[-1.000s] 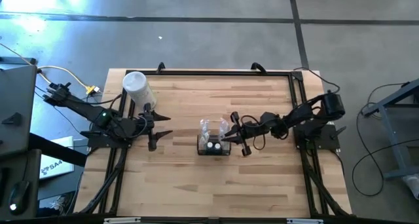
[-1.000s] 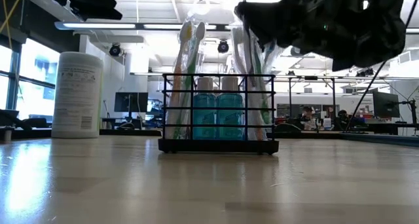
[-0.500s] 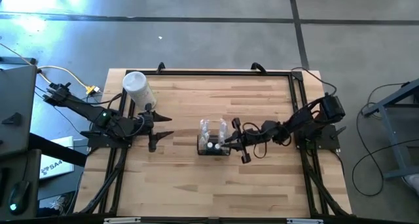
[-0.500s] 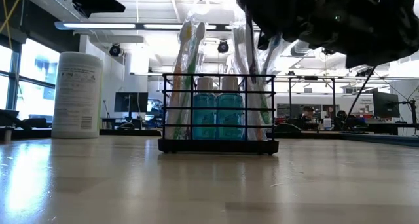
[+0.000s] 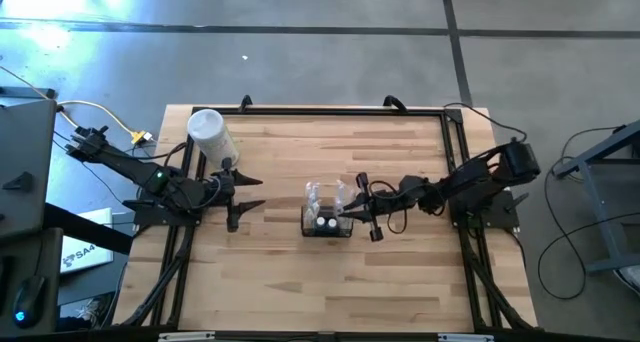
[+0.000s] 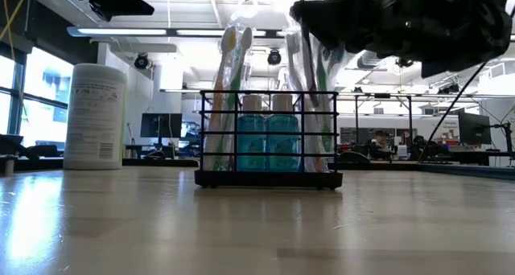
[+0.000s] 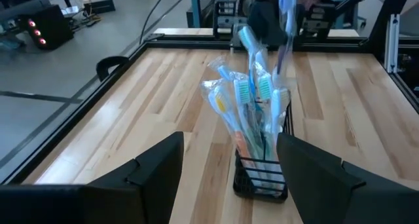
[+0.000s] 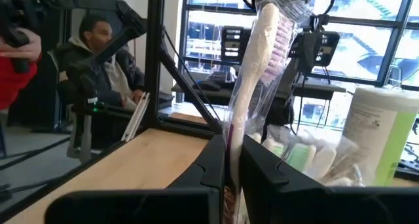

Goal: Pick & Place toothbrushing station
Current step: Put the violet toothbrush into the black wire organizer

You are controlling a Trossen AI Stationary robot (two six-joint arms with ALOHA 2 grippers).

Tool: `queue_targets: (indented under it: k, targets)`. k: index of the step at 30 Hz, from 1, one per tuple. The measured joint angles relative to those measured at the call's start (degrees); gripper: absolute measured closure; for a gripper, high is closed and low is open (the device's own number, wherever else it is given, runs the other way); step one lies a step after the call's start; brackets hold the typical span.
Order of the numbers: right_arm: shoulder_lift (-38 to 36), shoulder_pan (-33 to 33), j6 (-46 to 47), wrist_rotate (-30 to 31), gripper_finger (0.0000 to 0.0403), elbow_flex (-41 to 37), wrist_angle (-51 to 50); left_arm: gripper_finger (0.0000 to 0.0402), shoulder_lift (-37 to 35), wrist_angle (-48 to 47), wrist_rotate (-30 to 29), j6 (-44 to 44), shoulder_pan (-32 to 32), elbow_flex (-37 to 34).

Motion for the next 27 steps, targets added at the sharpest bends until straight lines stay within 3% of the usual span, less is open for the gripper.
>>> queue_targets:
  k: [8,12,27]
  targets:
    - [-2.59,1.64,-0.49,0.43,0.0383,0.09,-4.42,0.0161,0.00,-0.07,-0.02,0.00,-0.01,0.00]
    - [-1.72,3.91,-0.93,4.34,0.0383,0.09,-5.75,0.0161,0.00,-0.02,0.22,-0.01,-0.01,0.00]
    - [-1.76,6.99,-1.37,9.47,0.0383,0.15,-7.99,0.0161,0.02,0.99,0.35,0.07,-0.02,0.00]
